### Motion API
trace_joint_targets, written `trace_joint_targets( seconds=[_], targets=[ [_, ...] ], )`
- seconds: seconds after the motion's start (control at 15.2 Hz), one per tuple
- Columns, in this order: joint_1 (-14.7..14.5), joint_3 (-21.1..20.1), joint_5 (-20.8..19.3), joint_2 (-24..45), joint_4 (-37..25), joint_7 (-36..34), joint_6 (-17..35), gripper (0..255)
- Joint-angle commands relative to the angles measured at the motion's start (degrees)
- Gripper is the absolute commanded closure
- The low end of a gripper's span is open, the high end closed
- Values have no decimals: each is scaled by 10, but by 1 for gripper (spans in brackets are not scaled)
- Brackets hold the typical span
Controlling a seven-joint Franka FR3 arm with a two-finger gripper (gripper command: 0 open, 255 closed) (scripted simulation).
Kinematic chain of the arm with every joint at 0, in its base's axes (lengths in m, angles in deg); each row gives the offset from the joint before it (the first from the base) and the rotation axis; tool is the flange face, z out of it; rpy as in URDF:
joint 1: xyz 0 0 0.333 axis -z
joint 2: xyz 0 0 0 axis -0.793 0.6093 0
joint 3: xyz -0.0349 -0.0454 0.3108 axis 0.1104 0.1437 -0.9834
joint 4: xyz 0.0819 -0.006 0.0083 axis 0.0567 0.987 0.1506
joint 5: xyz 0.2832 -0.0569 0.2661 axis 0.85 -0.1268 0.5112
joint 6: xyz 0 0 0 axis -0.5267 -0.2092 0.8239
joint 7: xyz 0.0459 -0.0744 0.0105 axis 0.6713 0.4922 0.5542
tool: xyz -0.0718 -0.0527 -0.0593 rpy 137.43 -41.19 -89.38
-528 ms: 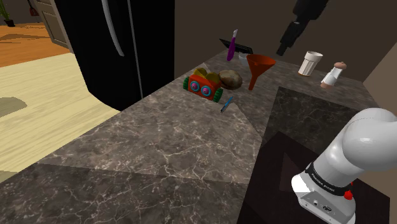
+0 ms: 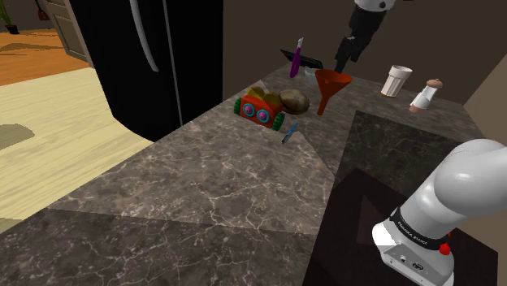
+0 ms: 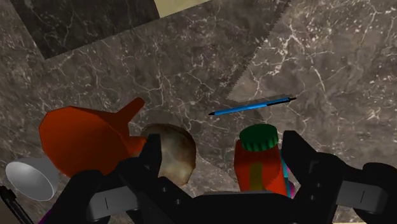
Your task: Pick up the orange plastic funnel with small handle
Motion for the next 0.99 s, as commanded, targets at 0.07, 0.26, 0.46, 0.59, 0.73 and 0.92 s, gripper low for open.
trace_joint_targets(
  seconds=[0.07, 0.26, 0.46, 0.59, 0.73, 0.92],
  targets=[
    [22, -3, -31, 61, -15, -24, 37, 0],
    [42, -7, -63, 121, -42, -51, 59, 0],
    [61, -8, -97, 182, -75, -79, 74, 0],
    [72, -9, -120, 222, -100, -98, 81, 0],
    [82, -7, -143, 262, -128, -117, 84, 0],
    [95, -3, -177, 322, -175, -143, 84, 0]
  ],
)
